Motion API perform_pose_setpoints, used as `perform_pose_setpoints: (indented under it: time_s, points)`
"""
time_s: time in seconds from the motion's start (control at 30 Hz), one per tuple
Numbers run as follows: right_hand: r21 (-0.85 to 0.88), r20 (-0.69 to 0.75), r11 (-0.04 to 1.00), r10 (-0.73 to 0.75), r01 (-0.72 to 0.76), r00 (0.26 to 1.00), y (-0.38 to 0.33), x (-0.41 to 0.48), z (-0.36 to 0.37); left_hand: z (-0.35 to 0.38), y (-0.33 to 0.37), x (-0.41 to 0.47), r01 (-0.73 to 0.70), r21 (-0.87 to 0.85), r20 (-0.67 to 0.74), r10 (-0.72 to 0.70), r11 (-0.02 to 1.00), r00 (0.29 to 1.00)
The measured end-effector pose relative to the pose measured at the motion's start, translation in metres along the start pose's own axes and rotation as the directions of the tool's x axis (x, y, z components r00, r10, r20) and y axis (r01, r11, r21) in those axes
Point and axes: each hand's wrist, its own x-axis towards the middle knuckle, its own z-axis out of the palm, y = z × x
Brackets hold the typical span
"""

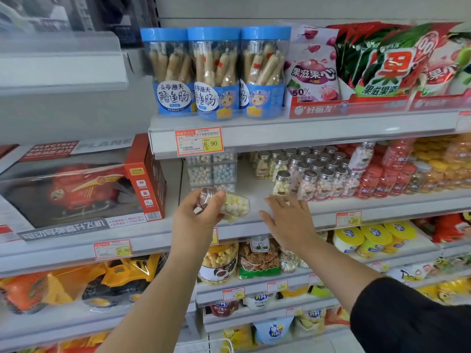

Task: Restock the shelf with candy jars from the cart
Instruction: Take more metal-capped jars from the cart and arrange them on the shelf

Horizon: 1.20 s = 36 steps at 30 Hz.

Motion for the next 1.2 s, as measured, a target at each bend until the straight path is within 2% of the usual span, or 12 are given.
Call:
perform_pose_setpoints:
  time_s: [0.2,0.67,0.73,0.77,0.8,0.87,0.9,1.0,1.07,1.2]
  points:
    - [0.027,0.105,0.997,0.064,-0.067,0.992,0.004,0.013,-0.001,0.002,0.006,-0.003,-0.008,-0.019,0.014,0.008,1.0,1.0]
    - [0.042,0.162,0.998,0.031,-0.038,0.986,0.016,0.034,-0.003,0.01,-0.003,0.006,0.019,0.06,0.001,-0.019,0.998,1.0]
    - [0.12,0.112,0.992,0.028,-0.041,0.993,0.017,0.03,-0.01,0.011,-0.004,0.007,0.023,0.073,-0.011,-0.023,0.997,1.0]
    - [0.225,0.044,0.974,0.023,-0.033,0.999,0.015,0.025,-0.016,0.011,-0.005,0.009,0.021,0.088,-0.018,-0.02,0.996,1.0]
    - [0.37,-0.038,0.929,0.024,-0.008,0.999,0.012,0.019,-0.024,0.012,-0.006,0.01,0.019,0.108,-0.024,-0.016,0.994,1.0]
    - [0.624,-0.146,0.776,0.004,0.089,0.989,-0.002,0.004,-0.044,0.013,-0.009,0.015,0.001,0.155,-0.034,0.004,0.988,0.999]
    - [0.658,-0.166,0.737,-0.06,0.156,0.984,-0.011,-0.003,-0.054,0.015,-0.009,0.017,-0.008,0.176,-0.039,0.015,0.984,0.999]
    - [0.526,-0.182,0.794,-0.246,0.306,0.952,-0.034,-0.006,-0.062,0.026,-0.009,0.024,-0.044,0.285,-0.032,0.055,0.958,0.998]
    - [0.526,-0.184,0.804,-0.212,0.278,0.96,-0.043,0.004,-0.055,0.033,-0.007,0.028,-0.074,0.357,-0.017,0.085,0.931,0.996]
    - [0.663,-0.178,0.721,-0.108,0.201,0.978,-0.046,0.021,-0.044,0.038,-0.013,0.042,-0.113,0.439,0.053,0.1,0.892,0.994]
